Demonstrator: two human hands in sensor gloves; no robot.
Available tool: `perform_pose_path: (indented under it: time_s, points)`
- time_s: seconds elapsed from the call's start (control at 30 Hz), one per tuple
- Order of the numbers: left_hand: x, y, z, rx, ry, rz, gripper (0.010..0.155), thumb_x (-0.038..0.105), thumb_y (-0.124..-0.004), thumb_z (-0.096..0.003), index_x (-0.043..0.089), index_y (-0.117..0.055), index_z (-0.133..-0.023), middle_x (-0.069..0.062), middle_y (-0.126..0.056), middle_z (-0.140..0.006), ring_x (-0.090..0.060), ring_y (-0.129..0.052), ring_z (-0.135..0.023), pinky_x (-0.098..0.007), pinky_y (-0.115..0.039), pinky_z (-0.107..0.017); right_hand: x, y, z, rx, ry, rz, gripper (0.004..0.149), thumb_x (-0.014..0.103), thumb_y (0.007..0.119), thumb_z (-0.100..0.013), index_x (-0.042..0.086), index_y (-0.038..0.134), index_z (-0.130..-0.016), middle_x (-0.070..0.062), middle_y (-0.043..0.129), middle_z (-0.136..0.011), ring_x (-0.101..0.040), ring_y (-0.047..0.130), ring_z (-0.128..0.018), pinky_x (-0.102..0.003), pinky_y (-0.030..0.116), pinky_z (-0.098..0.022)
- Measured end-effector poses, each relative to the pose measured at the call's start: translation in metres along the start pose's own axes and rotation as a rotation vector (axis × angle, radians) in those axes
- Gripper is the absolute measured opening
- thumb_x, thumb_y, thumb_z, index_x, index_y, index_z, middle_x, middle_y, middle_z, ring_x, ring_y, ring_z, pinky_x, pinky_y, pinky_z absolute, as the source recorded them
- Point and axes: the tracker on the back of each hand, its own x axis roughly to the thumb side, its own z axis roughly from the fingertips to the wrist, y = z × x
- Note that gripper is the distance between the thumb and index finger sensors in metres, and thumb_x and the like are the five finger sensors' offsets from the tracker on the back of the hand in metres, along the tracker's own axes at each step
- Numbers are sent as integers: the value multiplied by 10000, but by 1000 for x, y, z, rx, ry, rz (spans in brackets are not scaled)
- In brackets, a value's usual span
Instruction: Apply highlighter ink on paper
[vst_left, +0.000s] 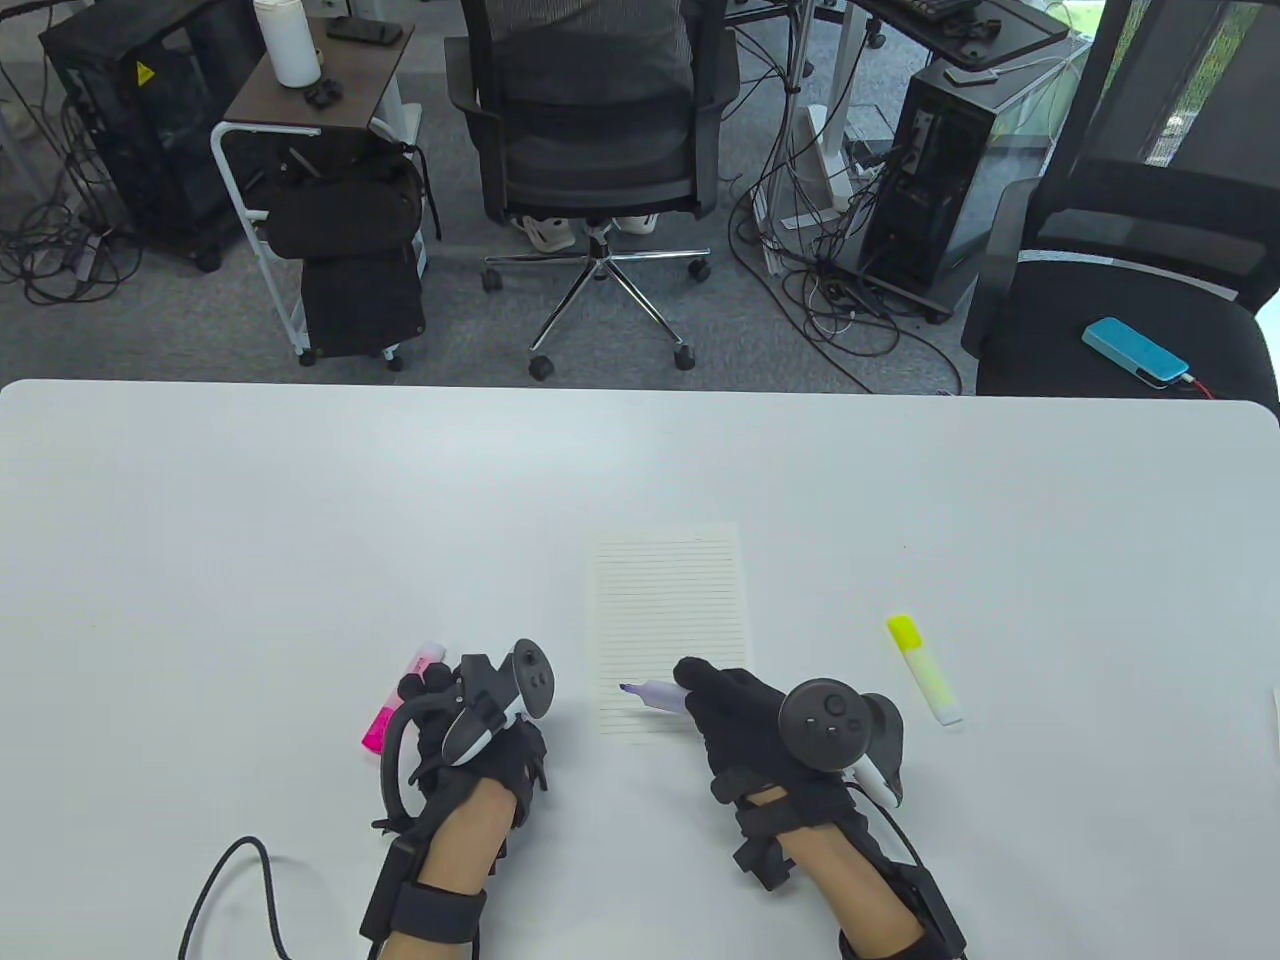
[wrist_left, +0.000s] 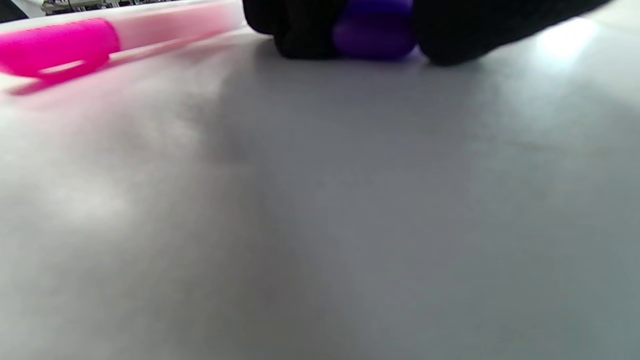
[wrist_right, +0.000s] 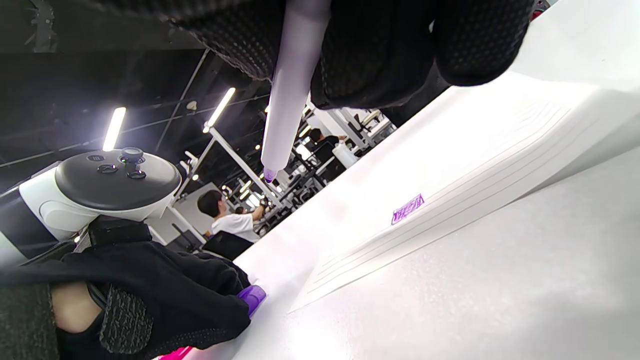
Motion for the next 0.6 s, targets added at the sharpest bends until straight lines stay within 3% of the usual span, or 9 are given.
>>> perform_pose_path:
  time_s: [0.1,0.23,0.43,0.6]
  points:
    - [0,-2,-2,-4,-20,22,656,546,-754,-432,47,-701,-854,-97,-470,-1081,-414,-348,-1026,-687,-258,-724,0,2,-1,7,0,0,411,318,721,-637,207,706,-1033,-182,822,-853,-318,888,-552,-591,685,-593]
    - [9,-4,0,67,-48,-93,667,535,-709,-424,-3,-722,-818,-99,-517,-1053,-410,-390,-1016,-690,-291,-719,0,5,-1,19,0,0,409,316,720,-637,204,708,-1031,-183,823,-851,-320,888,-551,-592,683,-594]
    - [0,-1,2,67,-97,6,673,543,-708,-421,5,-713,-825,-102,-485,-1062,-411,-364,-1020,-693,-276,-719,-2,1,-1,8,-4,-17,410,316,720,-638,204,707,-1032,-183,823,-851,-320,888,-550,-592,685,-592]
    - [15,14,23,199,-386,147,679,568,-711,-409,31,-711,-824,-86,-489,-1060,-396,-384,-1025,-693,-308,-723,-5,-3,-2,27,-1,-124,407,314,722,-635,195,715,-1024,-186,831,-839,-319,890,-539,-592,688,-588]
